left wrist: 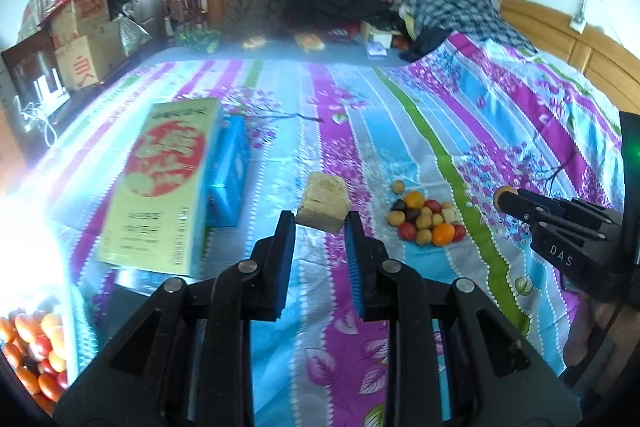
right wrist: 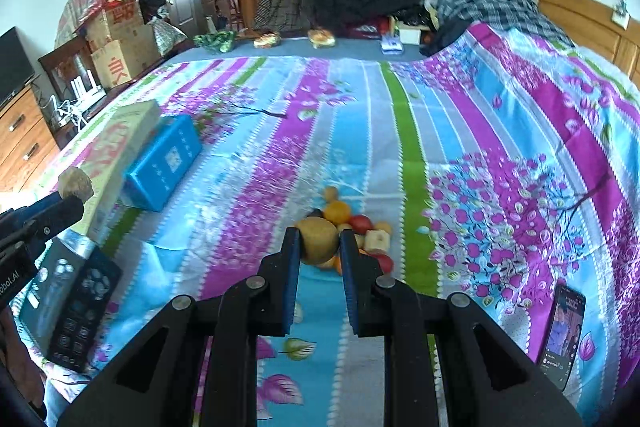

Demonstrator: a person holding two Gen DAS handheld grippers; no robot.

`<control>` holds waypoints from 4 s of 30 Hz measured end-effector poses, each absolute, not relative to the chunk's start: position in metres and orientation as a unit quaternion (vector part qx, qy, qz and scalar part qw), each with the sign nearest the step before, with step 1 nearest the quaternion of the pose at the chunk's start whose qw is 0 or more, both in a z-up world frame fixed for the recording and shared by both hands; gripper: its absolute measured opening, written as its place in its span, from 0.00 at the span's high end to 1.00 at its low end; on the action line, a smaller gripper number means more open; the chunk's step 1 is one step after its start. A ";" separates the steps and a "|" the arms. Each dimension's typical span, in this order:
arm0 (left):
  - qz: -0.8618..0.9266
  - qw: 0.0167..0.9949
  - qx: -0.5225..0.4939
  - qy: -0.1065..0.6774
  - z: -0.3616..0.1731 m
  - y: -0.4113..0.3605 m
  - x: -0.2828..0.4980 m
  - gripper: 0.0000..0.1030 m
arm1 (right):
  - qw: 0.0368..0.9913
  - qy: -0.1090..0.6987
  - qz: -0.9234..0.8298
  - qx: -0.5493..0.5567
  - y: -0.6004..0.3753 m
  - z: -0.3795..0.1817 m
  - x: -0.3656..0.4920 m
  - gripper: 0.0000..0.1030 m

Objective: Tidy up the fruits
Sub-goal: 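Lift the pale cube with the left tool while the right tool grasps a yellow plum, then carry both held fruits over the blue basket and open both tools, then withdraw both tools from the basket back toward the bed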

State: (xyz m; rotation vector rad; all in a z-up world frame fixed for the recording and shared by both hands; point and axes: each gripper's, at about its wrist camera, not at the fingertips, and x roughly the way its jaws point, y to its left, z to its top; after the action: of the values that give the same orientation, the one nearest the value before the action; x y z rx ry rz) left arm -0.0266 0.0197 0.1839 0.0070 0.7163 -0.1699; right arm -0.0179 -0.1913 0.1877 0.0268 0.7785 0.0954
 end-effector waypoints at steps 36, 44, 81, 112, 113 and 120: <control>0.175 0.915 -0.115 0.345 0.209 0.283 -0.130 0.75 | 0.832 0.419 0.361 -0.052 0.178 0.256 -0.060 0.78; 0.186 0.897 -0.137 0.377 0.186 0.315 -0.146 0.75 | 0.810 0.448 0.372 -0.072 0.216 0.237 -0.068 0.77; 0.185 0.889 -0.158 0.388 0.181 0.338 -0.149 0.73 | 0.807 0.456 0.363 -0.094 0.235 0.231 -0.071 0.66; 0.030 0.933 -0.032 0.356 0.212 0.150 -0.100 0.27 | 0.868 0.443 0.221 0.020 -0.012 0.201 -0.082 0.47; 0.014 0.933 -0.021 0.359 0.210 0.134 -0.097 0.27 | 0.869 0.447 0.209 0.024 -0.026 0.195 -0.082 0.47; -0.079 0.917 0.035 0.390 0.186 0.045 -0.081 0.27 | 0.865 0.480 0.133 0.051 -0.122 0.145 -0.086 0.47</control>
State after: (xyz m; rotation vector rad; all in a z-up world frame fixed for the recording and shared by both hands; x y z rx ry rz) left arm -0.0805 0.0452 0.1855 0.0719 0.8029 -0.1632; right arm -0.0858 -0.1225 0.1454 0.1078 1.0066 0.2790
